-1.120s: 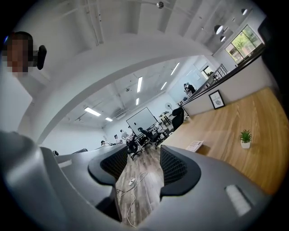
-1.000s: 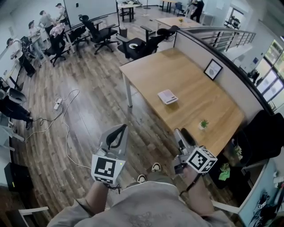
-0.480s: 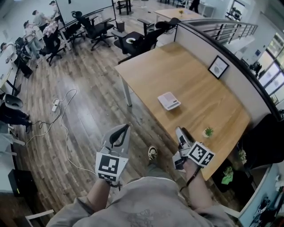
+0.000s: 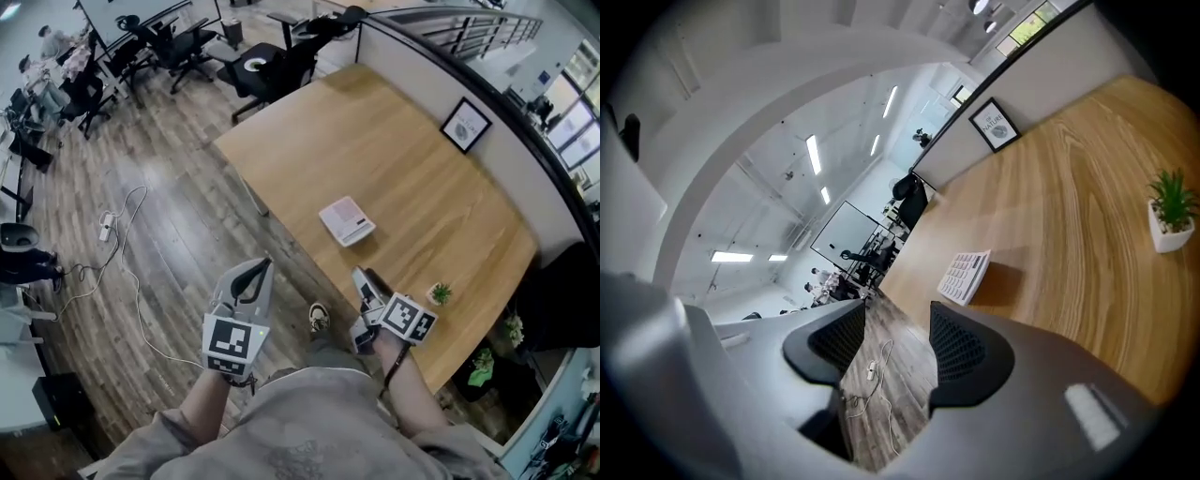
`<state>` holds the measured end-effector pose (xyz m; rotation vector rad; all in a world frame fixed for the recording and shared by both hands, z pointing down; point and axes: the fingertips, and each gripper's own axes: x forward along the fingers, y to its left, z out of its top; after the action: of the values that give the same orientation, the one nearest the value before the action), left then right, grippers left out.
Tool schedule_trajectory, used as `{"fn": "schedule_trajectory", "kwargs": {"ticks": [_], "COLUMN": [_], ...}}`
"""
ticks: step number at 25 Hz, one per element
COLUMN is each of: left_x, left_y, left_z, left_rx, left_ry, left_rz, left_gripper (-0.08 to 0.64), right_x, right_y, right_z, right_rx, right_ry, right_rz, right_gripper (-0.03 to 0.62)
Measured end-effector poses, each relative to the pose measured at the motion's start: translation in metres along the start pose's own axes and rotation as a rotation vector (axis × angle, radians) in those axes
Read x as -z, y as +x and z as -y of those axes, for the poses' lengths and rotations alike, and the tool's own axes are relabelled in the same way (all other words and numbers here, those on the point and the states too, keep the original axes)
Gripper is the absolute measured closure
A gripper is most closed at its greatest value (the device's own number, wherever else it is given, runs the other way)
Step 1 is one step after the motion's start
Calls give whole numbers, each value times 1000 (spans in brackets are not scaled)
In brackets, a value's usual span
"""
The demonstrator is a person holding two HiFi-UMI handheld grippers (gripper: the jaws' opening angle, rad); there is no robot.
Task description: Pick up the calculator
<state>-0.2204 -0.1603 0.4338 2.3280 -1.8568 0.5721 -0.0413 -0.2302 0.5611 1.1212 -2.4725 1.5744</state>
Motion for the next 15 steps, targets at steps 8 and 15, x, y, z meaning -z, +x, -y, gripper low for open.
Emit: {"fn": "schedule_trajectory", "kwargs": {"ticks": [8,15], "left_x": [33,55], "left_y": [86,132], "left_z": [-7,-13], "left_rx": [60,82], "left_ry": [-8,-45], "left_rz": [-135,-227], "left_gripper": [558,558], "right_x": [-24,-31], "right_y": [55,86], "right_z": [59,102], "right_rx": [30,66], "right_ry": [130,149], "right_rz": [-25,-122], "right_gripper": [367,367]}}
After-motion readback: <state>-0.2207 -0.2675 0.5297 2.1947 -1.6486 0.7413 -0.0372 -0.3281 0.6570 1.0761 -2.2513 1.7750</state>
